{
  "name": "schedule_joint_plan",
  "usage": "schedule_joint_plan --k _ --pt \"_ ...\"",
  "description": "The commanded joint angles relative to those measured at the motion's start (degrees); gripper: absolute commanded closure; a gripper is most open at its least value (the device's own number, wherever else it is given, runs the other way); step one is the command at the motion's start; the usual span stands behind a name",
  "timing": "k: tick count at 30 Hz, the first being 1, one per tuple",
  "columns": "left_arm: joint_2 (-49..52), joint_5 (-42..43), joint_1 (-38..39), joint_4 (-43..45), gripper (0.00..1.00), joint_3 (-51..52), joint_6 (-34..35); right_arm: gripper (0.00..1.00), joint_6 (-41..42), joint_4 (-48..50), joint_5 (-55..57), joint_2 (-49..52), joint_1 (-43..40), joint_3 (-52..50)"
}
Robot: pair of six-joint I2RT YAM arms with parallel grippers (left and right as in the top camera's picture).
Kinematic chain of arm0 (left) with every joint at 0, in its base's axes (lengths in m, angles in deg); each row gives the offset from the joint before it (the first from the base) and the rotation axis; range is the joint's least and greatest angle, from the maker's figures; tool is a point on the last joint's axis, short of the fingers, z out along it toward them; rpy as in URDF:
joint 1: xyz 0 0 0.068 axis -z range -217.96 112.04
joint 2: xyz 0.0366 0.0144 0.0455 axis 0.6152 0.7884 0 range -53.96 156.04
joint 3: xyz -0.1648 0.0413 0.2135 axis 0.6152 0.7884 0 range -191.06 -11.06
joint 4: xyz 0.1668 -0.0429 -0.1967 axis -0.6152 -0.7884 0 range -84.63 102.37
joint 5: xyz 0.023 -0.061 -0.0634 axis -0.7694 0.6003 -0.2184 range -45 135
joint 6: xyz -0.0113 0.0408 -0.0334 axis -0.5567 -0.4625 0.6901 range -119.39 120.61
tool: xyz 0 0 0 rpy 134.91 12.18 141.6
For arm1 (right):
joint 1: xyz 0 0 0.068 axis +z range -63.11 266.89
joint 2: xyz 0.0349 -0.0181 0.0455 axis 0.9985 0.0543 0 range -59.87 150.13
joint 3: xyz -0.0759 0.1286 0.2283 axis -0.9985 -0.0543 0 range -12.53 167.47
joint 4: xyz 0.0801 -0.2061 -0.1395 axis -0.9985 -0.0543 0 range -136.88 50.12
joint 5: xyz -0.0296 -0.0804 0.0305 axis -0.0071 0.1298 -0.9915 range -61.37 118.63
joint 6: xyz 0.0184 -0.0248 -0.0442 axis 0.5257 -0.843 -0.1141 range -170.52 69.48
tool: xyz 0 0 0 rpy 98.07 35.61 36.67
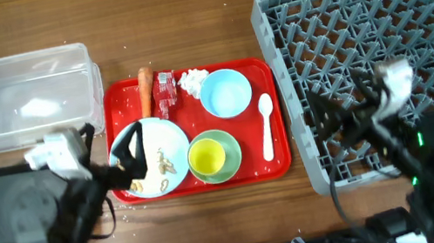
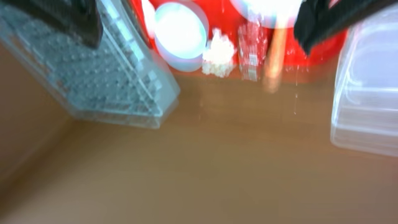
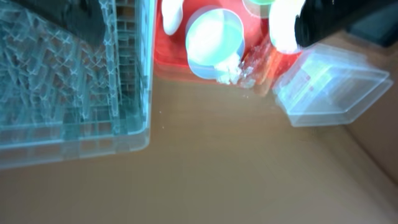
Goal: Sort waste into correct bins and load items into the dishwasher rack
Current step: 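Grasp the yellow cup on the red tray with the left gripper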
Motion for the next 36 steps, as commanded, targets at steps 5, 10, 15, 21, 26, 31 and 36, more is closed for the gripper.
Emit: schedule_joint_plan --k 5,10,15,21,26,31,36 --pt "28.0 17.2 1.2 -16.2 0.00 -21.6 1.8 0.00 0.7 -18.2 -6.8 32.0 -0.1 24.7" --pt "38.9 -7.2 18.6 -31.5 0.30 -20.9 3.6 0.00 1.6 -17.7 -5.3 34.2 -0.1 24.7" --pt "50.1 -19.9 31.8 -25.9 0.34 -16.6 14.0 0.00 2.8 -17.8 -5.4 34.2 -0.1 24.7" --pt "59.2 -18.8 33.1 -20.2 0.96 -17.1 14.0 0.00 3.0 -17.8 -5.4 34.2 -0.1 24.7" --pt "49.8 -12.6 26.6 -29.0 0.96 -27.6 14.0 0.01 3.3 -17.8 -5.4 34.2 -0.1 24.7" --pt "41.3 30.8 3.7 -25.6 0.96 -29.2 7.2 0.08 1.9 -15.7 -19.7 34.2 -0.1 24.7" --pt "42.2 55.6 -2.8 -28.1 0.96 -29.1 4.2 0.13 -12.2 -0.9 -52.4 34.2 5.3 24.7"
